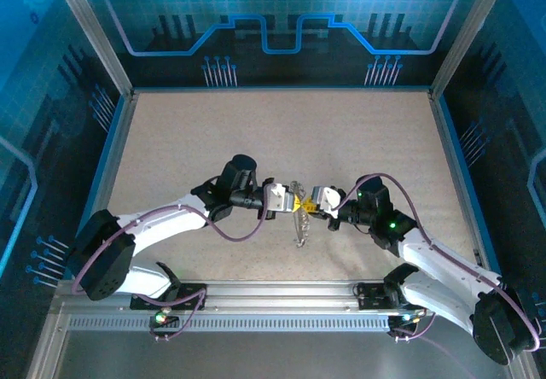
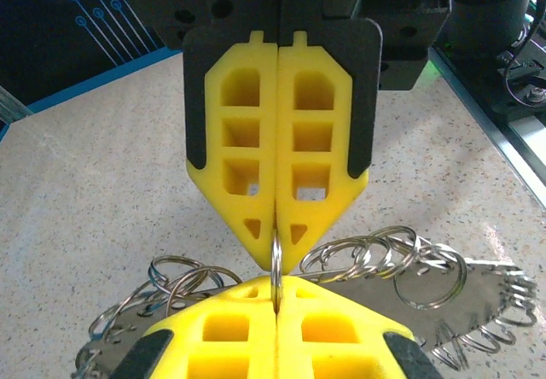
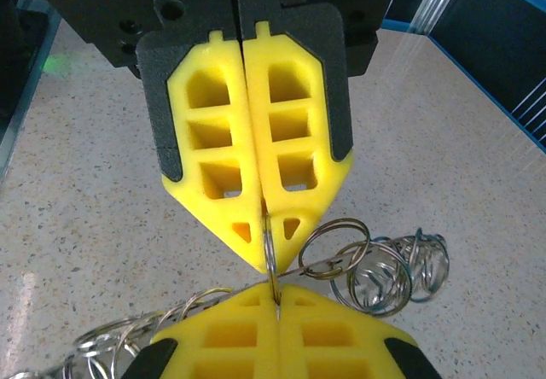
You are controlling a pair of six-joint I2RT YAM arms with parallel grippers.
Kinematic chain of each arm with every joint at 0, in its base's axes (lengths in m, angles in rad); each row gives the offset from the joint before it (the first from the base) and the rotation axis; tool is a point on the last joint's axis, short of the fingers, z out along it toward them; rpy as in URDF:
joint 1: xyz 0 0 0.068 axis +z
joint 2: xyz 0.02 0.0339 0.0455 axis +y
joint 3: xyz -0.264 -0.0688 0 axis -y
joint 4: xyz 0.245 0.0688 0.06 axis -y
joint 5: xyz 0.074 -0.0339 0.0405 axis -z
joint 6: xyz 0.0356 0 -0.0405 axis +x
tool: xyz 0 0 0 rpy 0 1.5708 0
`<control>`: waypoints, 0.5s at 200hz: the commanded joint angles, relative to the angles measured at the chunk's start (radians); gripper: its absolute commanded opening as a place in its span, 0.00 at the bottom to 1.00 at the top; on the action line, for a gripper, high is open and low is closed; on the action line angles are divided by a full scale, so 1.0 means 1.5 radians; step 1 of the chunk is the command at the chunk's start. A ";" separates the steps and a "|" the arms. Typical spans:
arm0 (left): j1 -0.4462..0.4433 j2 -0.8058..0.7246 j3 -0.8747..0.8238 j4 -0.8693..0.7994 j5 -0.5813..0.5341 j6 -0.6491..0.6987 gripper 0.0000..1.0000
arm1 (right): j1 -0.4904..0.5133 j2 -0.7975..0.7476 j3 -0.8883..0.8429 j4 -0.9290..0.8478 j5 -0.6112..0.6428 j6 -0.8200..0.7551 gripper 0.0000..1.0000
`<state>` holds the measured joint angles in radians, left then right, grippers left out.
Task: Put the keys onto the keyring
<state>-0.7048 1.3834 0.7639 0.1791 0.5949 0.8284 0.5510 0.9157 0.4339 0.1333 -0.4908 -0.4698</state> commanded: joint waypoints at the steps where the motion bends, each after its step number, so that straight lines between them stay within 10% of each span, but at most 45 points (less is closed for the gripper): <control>1: -0.010 -0.009 0.012 -0.015 0.014 0.009 0.00 | 0.010 -0.018 0.002 0.055 -0.053 -0.007 0.00; 63: -0.006 -0.008 -0.051 0.203 0.085 -0.139 0.00 | 0.010 -0.042 -0.038 0.144 -0.077 0.012 0.19; 100: -0.006 0.005 -0.091 0.339 0.096 -0.204 0.00 | 0.009 -0.039 -0.038 0.154 -0.076 0.006 0.09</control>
<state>-0.7013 1.3808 0.6598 0.4576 0.6693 0.6247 0.5507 0.8646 0.3737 0.2760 -0.5545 -0.4599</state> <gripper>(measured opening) 0.062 0.149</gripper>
